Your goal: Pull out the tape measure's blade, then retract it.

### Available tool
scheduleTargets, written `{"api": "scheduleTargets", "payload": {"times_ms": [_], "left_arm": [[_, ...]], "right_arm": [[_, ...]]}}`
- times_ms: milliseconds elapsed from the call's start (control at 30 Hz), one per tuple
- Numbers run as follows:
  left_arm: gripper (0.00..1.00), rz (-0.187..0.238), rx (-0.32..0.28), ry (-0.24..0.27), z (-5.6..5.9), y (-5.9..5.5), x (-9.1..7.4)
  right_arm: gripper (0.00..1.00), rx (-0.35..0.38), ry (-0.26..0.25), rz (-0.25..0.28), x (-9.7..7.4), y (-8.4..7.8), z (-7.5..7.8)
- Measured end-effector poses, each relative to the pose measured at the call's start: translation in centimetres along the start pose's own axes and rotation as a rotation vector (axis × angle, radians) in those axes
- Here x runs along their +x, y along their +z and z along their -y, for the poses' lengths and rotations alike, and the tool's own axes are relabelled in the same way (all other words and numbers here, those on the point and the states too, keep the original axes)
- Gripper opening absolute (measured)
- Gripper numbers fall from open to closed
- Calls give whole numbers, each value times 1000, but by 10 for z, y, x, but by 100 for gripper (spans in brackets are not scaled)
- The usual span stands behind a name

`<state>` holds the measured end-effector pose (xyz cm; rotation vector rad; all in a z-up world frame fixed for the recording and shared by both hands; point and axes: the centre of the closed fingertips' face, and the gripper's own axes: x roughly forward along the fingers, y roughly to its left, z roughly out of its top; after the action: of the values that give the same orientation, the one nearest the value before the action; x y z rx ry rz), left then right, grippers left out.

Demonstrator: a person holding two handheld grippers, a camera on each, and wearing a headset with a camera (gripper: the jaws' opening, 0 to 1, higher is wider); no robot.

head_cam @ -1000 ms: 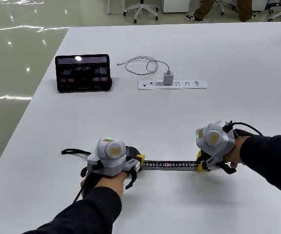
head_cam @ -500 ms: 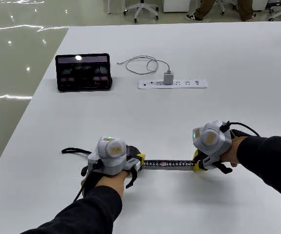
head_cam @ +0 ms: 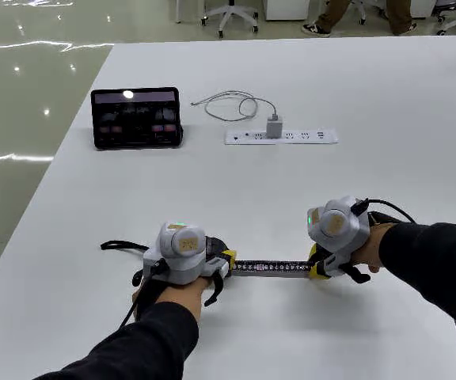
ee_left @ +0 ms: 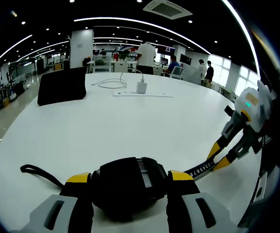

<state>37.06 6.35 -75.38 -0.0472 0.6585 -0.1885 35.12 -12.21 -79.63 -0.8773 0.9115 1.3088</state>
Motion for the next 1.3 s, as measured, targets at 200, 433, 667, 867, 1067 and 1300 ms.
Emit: {"api": "scheduleTargets", "payload": {"times_ms": [200, 433, 667, 867, 1067, 1300], "left_arm": [[56, -1, -4, 0, 0, 0, 0], [56, -6, -12, -4, 0, 0, 0], [56, -7, -10, -4, 0, 0, 0], [56, -10, -11, -4, 0, 0, 0], [56, -14, -14, -8, 0, 0, 0], [56, -13, -15, -8, 0, 0, 0]], "right_arm": [[11, -7, -2, 1, 2, 1, -1], [11, 0, 6, 12, 4, 8, -2], [11, -4, 8, 18, 6, 13, -3], [11, -5, 12, 23, 8, 17, -3], [11, -2, 9, 27, 10, 21, -2], [11, -4, 7, 39, 13, 27, -2]]}}
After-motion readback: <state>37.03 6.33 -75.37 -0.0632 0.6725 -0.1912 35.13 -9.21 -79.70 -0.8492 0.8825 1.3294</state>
